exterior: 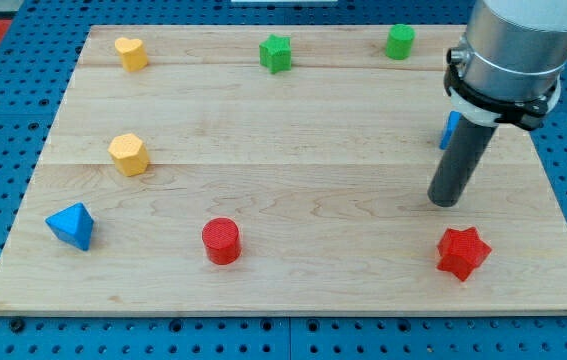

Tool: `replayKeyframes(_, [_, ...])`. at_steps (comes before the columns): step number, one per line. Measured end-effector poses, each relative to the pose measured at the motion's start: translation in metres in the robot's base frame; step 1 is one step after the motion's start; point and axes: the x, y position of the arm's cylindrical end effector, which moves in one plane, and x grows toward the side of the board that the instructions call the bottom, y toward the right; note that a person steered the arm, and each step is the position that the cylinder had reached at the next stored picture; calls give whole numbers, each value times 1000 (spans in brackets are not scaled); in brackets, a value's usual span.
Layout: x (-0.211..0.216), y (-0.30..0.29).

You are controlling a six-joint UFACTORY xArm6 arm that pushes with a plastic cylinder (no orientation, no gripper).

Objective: Move the red star slightly to the bottom

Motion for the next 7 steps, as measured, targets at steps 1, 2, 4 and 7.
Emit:
replayKeyframes(1, [-10,-18])
replayKeyframes(2, [-4,40])
replayKeyframes(4, [55,50])
replayKeyframes(7, [55,-30])
